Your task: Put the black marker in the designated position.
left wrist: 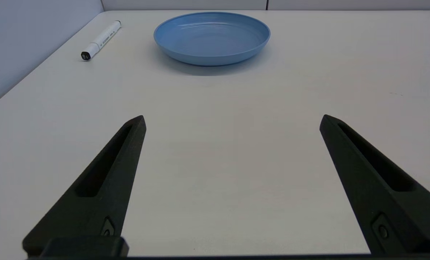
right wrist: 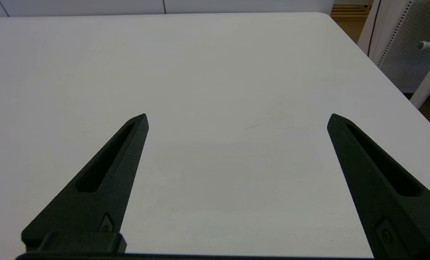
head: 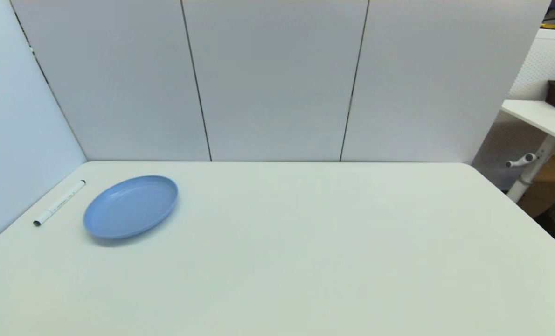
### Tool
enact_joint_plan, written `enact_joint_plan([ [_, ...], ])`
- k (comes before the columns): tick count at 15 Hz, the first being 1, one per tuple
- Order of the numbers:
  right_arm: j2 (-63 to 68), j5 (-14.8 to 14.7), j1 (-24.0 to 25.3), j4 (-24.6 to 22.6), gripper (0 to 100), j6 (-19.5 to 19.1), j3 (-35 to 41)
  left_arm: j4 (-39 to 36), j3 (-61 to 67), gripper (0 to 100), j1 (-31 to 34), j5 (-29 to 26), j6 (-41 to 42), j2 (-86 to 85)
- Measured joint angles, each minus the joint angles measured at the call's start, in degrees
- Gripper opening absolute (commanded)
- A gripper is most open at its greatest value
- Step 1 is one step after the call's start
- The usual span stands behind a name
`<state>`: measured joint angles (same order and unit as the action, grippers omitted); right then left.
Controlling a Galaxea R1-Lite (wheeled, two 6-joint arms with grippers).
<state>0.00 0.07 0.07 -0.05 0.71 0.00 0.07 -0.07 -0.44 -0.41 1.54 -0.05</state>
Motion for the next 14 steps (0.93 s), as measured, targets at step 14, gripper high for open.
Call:
enact_joint_plan([
  [14,0.00,0.00,0.00,-0.11,100,-0.02,0.00,0.02,0.07,100,0.00,0.00,0.00,-0.11],
])
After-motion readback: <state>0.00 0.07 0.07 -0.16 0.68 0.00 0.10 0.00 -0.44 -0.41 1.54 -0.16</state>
